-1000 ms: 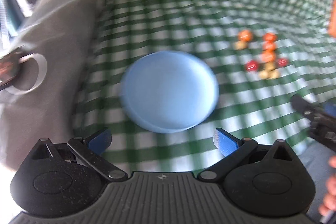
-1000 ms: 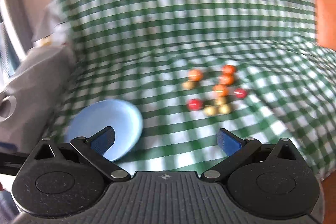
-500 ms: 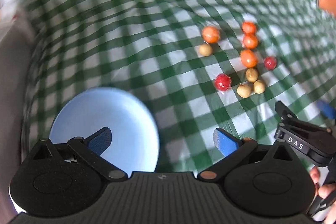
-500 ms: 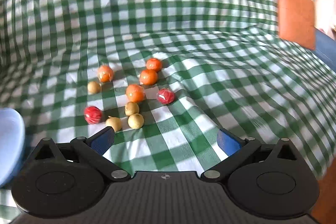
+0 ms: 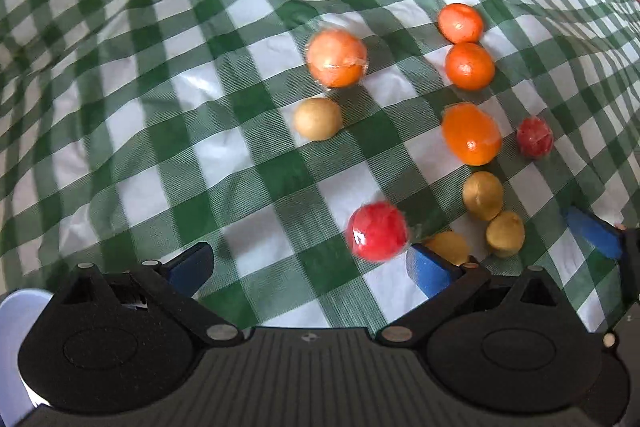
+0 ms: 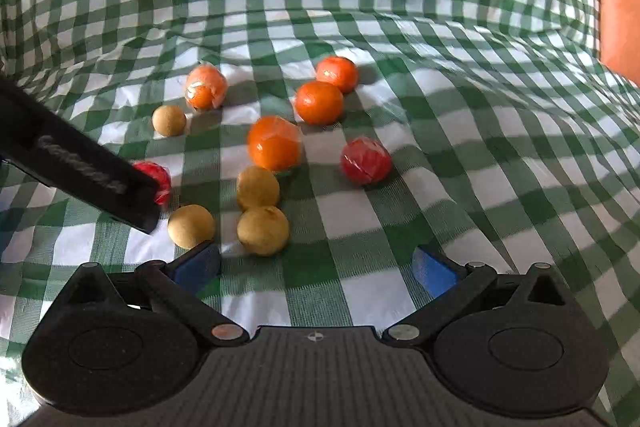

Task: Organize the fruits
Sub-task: 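Grasp the red tomato with the left gripper while the right gripper grasps a yellow fruit, then carry both fruits over the blue plate and open both grippers to drop them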

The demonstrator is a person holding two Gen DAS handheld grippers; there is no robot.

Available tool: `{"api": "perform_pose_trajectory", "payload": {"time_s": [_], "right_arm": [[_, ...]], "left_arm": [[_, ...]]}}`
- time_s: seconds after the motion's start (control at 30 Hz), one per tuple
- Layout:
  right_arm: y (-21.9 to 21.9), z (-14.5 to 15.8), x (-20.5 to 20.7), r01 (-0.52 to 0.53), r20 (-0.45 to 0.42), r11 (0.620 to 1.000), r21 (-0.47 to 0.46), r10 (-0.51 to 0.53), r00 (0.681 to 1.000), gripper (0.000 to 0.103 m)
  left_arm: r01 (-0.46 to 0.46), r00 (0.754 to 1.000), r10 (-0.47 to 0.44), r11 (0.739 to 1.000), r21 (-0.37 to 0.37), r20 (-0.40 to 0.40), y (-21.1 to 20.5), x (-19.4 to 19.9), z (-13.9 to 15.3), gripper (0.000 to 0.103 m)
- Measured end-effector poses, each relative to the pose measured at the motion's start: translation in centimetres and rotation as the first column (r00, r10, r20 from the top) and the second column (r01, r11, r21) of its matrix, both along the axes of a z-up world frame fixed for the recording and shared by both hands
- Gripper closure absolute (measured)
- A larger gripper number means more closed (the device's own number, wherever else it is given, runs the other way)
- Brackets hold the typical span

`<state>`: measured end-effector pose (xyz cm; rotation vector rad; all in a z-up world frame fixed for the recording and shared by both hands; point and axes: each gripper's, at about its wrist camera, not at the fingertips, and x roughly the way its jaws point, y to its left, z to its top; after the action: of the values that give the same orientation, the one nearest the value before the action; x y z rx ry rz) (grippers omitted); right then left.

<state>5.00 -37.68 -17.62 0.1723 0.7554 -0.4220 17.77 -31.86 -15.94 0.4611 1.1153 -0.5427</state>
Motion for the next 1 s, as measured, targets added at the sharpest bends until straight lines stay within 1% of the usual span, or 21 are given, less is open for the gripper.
{"api": "perform_pose_trajectory", "payload": {"time_s": [0.03,0.07,0.1,0.13,0.17,0.2,0.23,0.3,0.4,0.47,0.57,0.77,0.9,1.0], "right_arm": [[0.1,0.0,0.2,-0.015,0.01,1.0,-0.005,0.015,1.0,0.011],[0.3,-0.1,0.4,-0.03,0.022,0.999,-0.016,0.031,0.999,0.017],[0.5,-0.1,0.5,-0.048,0.032,0.999,-0.022,0.048,0.998,0.022],[0.6,-0.1,0.5,-0.066,0.044,0.998,-0.024,0.067,0.997,0.034],[0.7,-0.1,0.4,-0.078,0.056,0.997,-0.025,0.08,0.995,0.051],[0.9,0.0,0.3,-0.086,0.062,0.996,-0.033,0.088,0.994,0.061],[1.1,0.1,0.2,-0.091,0.065,0.995,-0.045,0.093,0.994,0.076],[1.2,0.2,0.2,-0.088,0.062,0.994,-0.067,0.092,0.994,0.076],[1.0,0.5,0.0,-0.027,0.079,0.993,-0.114,0.037,0.996,0.076],[0.3,0.8,-0.4,0.014,0.109,0.995,-0.095,-0.004,0.994,0.076],[-0.3,1.0,-0.8,0.051,0.129,0.995,-0.091,-0.039,0.991,0.076],[-0.3,2.0,-2.2,0.097,0.166,0.99,-0.1,-0.079,0.983,0.076],[-0.1,3.2,-3.3,0.105,0.176,0.991,-0.082,-0.09,0.98,0.076],[1.4,4.7,-4.5,0.079,0.184,0.993,-0.082,-0.063,0.981,0.076]], "left_arm": [[0.012,1.0,-0.012,1.0,0.001,0.005,-0.3,0.1,-0.2,0.005],[0.02,1.0,-0.02,1.0,-0.014,0.006,-0.4,0.0,-0.1,0.011],[0.028,1.0,-0.028,0.999,-0.038,0.005,-0.4,-0.1,0.2,0.02],[0.037,0.999,-0.037,0.998,-0.055,0.013,-0.5,-0.2,0.5,0.027],[0.057,0.998,-0.056,0.997,-0.058,0.03,-0.6,-0.4,0.8,0.048],[0.082,0.996,-0.079,0.995,-0.057,0.044,-0.9,-0.7,1.1,0.068],[0.093,0.995,-0.091,0.995,-0.047,0.052,-1.2,-0.9,1.2,0.068],[0.093,0.994,-0.09,0.995,-0.046,0.063,-1.2,-1.1,1.5,0.068],[0.09,0.992,-0.086,0.995,-0.038,0.092,-0.9,-1.9,2.1,0.068],[0.08,0.992,-0.078,0.997,-0.023,0.098,-0.6,-2.5,2.6,0.068],[0.074,0.992,-0.073,0.997,-0.007,0.107,-0.1,-3.4,3.5,0.068],[0.068,0.992,-0.067,0.998,-0.01,0.11,1.5,-5.3,5.6,0.068],[0.056,0.991,-0.052,0.998,-0.03,0.126,3.7,-6.6,7.6,0.068],[0.028,0.991,-0.022,0.999,-0.043,0.131,6.2,-7.4,9.1,0.068]]}}
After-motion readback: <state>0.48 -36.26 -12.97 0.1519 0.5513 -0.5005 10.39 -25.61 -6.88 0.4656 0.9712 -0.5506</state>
